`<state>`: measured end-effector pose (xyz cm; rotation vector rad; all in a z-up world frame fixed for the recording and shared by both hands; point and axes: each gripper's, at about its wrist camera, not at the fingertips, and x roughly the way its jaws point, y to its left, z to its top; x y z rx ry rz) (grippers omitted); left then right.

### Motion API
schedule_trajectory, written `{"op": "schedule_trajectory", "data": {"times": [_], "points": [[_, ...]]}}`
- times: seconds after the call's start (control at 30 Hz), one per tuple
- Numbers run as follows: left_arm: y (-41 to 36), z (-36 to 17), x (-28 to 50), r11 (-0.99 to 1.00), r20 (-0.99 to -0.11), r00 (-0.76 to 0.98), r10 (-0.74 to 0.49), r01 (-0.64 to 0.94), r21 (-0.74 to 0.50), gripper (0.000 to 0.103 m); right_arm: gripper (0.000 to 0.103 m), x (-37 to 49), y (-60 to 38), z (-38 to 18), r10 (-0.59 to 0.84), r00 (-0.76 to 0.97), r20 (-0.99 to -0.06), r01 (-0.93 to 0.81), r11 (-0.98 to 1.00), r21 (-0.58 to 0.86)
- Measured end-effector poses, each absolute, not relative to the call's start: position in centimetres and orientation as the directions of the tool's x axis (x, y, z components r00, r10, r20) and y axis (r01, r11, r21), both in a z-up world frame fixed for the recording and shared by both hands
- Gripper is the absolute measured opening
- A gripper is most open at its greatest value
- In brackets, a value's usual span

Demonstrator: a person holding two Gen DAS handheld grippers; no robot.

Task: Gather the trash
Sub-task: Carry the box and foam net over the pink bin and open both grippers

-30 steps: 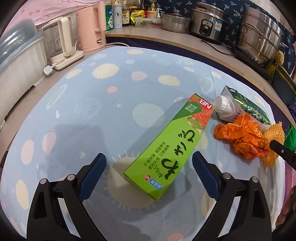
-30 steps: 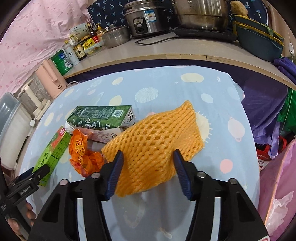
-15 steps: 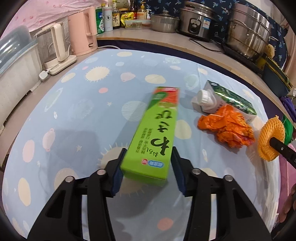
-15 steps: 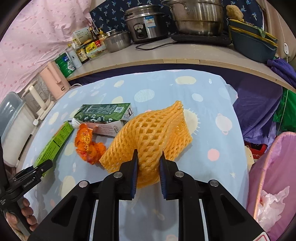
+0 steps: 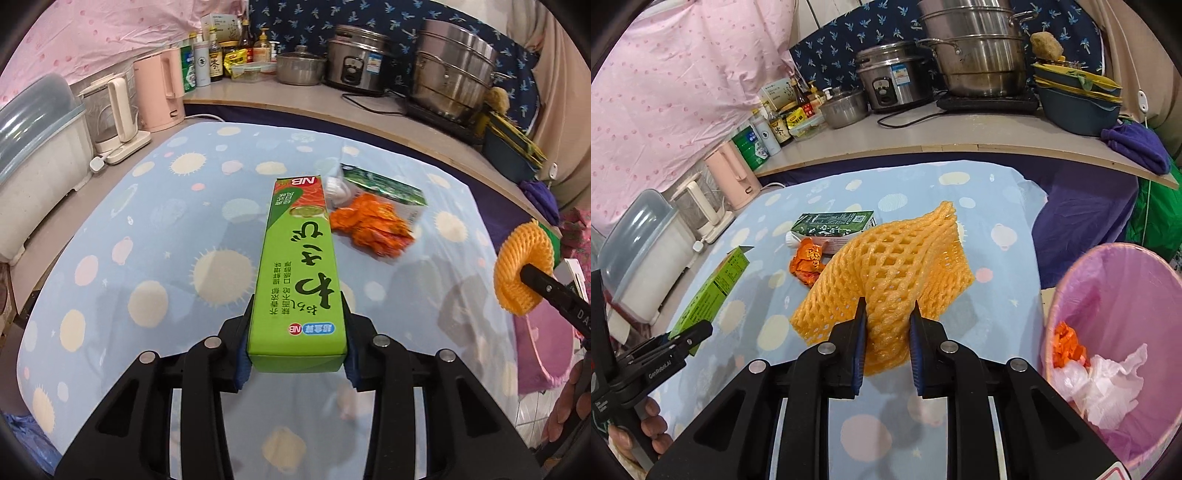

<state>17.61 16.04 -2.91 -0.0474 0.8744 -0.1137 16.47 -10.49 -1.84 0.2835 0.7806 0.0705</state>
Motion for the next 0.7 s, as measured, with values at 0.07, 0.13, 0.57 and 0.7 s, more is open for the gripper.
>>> {"op": "schedule_trajectory", "data": {"times": [0.07,0.13,0.57,0.7], "points": [[15.0,-2.4,16.5,0.990,-0.759,0.635,-0.141,0.106,-0.095,0.037,0.019,15.4,-11.0,-1.2,0.167,0.719,-0.674,0.043,0.958,0.284],[13.5,-1.8,15.4,0.985,-0.753,0.636,-0.165,0.138,-0.100,0.037,0.019,14.4,-11.5,-0.6,0.163,0.730,-0.663,0.047,0.957,0.287],[2.3,-0.7,11.0,0.921,-0.753,0.573,-0.325,0.374,-0.113,0.037,0.019,8.8,-18.8,0.7,0.075,0.774,-0.629,0.172,0.931,0.323],[-1.1,-0.6,10.1,0.893,-0.750,0.551,-0.367,0.434,-0.118,0.037,0.019,7.3,-21.7,0.4,0.032,0.775,-0.631,0.228,0.917,0.327]]}}
